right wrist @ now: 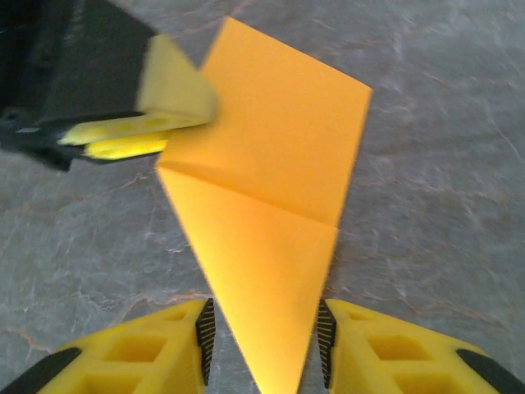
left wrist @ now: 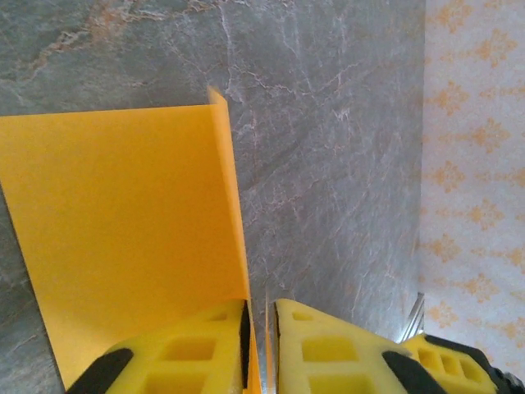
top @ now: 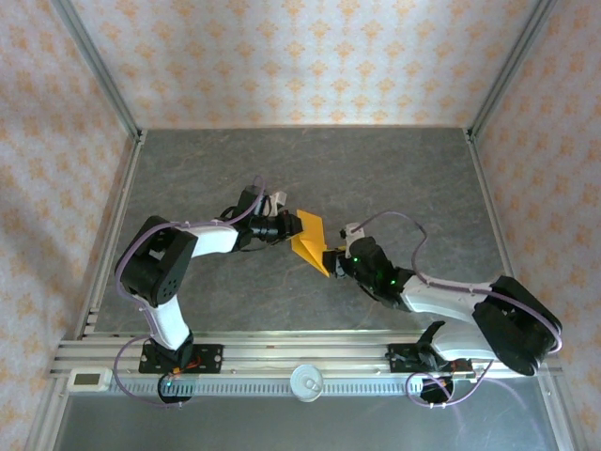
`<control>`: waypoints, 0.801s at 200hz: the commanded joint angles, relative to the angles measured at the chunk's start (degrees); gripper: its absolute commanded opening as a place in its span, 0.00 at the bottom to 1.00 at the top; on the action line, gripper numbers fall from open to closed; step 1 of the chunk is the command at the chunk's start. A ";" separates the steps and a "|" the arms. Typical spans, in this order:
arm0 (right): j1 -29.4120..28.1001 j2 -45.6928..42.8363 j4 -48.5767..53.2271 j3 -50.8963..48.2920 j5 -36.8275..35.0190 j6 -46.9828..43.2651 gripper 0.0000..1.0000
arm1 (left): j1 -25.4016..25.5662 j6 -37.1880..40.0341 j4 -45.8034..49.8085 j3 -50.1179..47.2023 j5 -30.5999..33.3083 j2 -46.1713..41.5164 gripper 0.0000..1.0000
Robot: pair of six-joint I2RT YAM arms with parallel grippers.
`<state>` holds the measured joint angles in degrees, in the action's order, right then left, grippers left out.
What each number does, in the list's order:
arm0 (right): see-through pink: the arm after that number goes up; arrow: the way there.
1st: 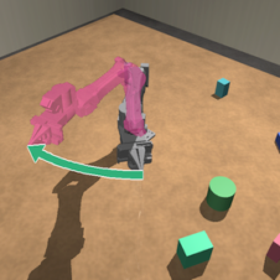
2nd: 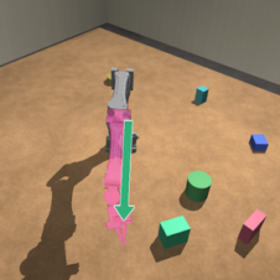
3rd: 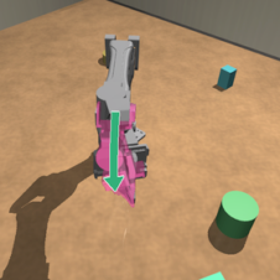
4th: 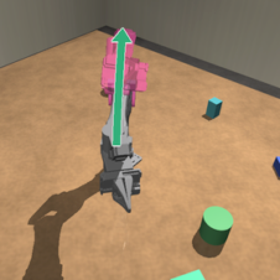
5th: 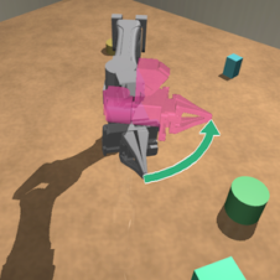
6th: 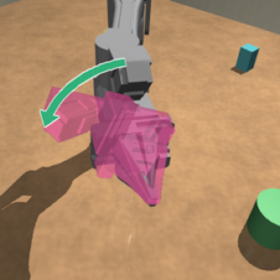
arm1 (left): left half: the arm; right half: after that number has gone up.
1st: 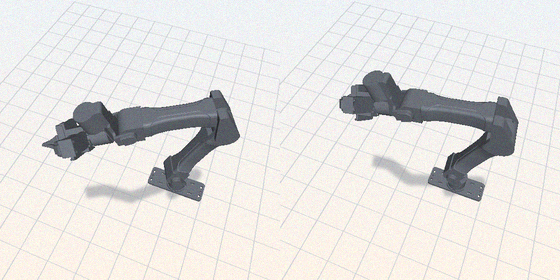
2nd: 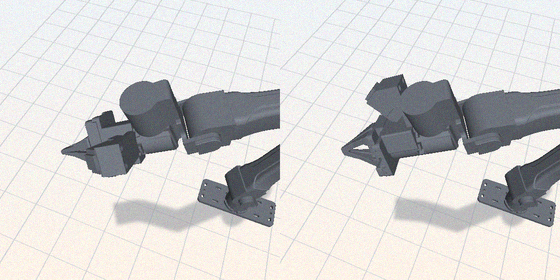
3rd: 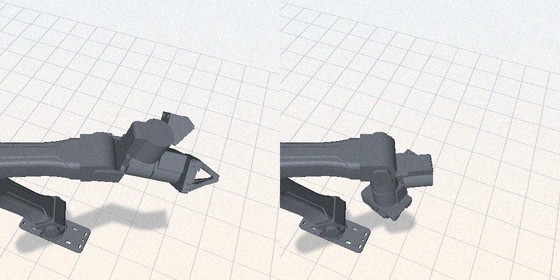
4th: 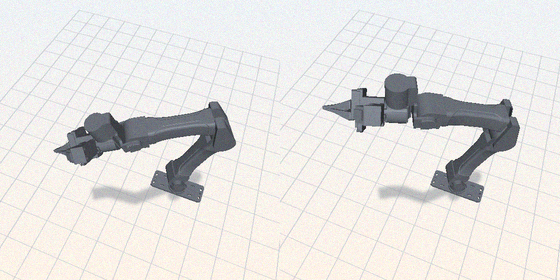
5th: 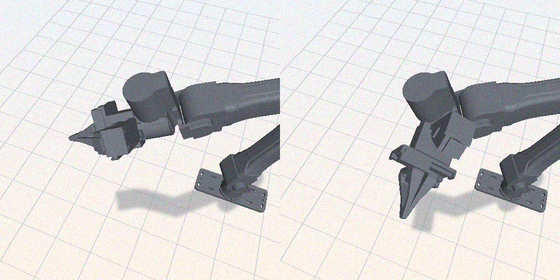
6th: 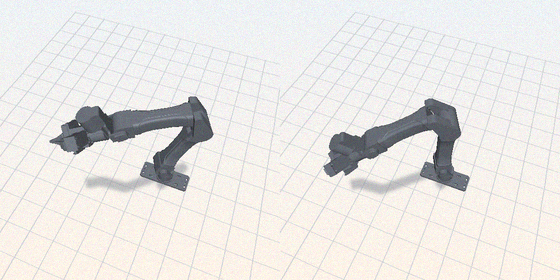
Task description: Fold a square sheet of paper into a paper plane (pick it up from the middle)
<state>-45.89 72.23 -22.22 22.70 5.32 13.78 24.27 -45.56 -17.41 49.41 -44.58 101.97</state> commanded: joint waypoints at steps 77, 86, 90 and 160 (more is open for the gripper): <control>-9.16 11.72 -7.32 1.30 -18.58 -18.02 0.49 | -0.33 1.51 1.19 4.14 -3.23 1.30 0.25; -9.32 13.06 -7.34 1.79 -19.11 -18.73 0.48 | -0.28 1.53 1.26 4.16 -3.23 1.31 0.25; -9.44 13.67 -7.40 2.02 -19.40 -18.89 0.47 | -0.30 1.55 1.24 4.26 -3.24 1.39 0.25; -10.31 17.10 -11.27 2.26 -21.77 -19.45 0.40 | -0.28 2.00 1.88 4.57 -3.41 1.74 0.25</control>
<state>-55.90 88.82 -30.55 24.36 -13.52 -4.62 24.27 -44.93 -16.38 52.47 -46.72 102.56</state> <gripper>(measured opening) 0.406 0.249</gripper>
